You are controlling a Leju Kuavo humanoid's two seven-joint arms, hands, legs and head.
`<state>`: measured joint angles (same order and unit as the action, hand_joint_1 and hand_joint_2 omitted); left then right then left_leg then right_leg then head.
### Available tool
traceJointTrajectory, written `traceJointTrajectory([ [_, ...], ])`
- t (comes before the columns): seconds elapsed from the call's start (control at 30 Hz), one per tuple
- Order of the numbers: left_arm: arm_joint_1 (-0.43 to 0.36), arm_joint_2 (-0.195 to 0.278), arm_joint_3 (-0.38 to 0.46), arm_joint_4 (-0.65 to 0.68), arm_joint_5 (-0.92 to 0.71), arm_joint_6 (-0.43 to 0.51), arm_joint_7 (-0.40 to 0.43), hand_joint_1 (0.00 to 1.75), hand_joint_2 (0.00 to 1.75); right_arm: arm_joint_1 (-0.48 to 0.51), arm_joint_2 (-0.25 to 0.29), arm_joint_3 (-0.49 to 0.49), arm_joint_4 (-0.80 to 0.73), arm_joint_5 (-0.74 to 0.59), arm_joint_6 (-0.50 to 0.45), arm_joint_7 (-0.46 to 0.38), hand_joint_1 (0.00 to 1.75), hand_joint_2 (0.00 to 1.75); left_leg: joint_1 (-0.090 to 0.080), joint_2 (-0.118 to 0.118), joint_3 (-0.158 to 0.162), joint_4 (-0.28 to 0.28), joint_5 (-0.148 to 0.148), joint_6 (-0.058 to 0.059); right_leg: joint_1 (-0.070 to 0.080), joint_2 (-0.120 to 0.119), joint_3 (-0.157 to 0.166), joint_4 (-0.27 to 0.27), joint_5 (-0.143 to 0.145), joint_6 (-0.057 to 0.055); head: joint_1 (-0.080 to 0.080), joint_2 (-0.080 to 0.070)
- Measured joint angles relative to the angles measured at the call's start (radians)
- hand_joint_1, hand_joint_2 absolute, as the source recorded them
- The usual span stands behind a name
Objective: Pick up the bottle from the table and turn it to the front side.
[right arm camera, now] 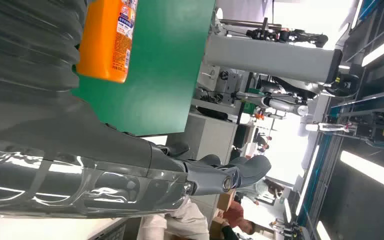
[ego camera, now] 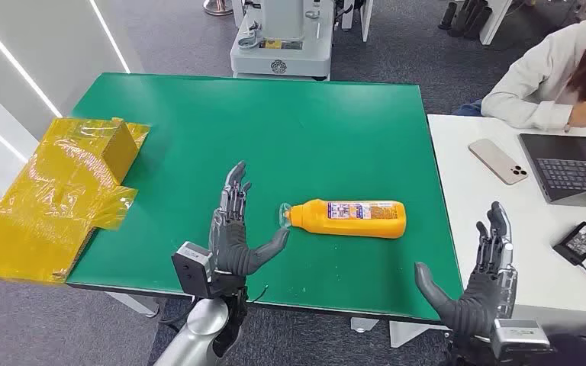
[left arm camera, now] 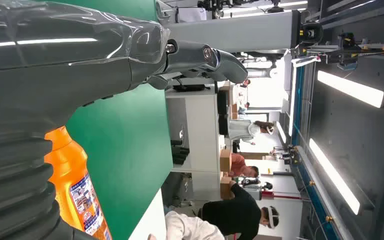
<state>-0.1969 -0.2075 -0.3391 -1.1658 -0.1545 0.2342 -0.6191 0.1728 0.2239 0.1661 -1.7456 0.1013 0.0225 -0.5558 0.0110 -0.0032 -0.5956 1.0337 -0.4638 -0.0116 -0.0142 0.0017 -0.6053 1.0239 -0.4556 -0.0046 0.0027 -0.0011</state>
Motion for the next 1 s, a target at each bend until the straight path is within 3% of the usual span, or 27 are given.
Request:
traceJointTrajectory([
  [0.2,0.003,0.005,0.0,0.0,-0.006,0.01,0.006,0.0,1.75,0.0,-0.002,0.007,0.016,0.0,0.003,0.002,0.0,1.75,0.0,0.0,0.0,0.0,0.0,0.0,0.0,0.0,0.0,0.0,0.0,0.0,0.0,0.0],
  [0.47,0.011,0.005,0.0,-0.001,-0.026,0.013,0.014,0.0,1.75,-0.095,-0.024,0.022,0.11,0.162,-0.055,0.036,0.0,1.75,0.0,0.0,0.0,0.0,0.0,0.0,0.0,0.0,0.0,0.0,0.0,0.0,0.0,0.0],
  [0.7,0.011,0.007,-0.013,0.0,-0.01,-0.002,0.013,0.0,1.75,-0.298,-0.114,0.035,0.311,0.268,-0.177,0.12,0.0,1.75,0.0,0.001,0.001,0.0,0.001,0.0,0.0,0.001,0.001,0.0,0.001,0.0,0.0,0.0],
  [1.0,-0.028,0.008,-0.035,0.036,0.007,-0.015,0.011,0.0,1.75,-0.59,-0.169,0.097,0.694,0.344,-0.081,0.273,0.0,1.75,0.0,0.001,0.001,0.0,0.002,-0.001,0.0,0.001,0.0,0.001,0.002,0.0,0.0,0.0],
])
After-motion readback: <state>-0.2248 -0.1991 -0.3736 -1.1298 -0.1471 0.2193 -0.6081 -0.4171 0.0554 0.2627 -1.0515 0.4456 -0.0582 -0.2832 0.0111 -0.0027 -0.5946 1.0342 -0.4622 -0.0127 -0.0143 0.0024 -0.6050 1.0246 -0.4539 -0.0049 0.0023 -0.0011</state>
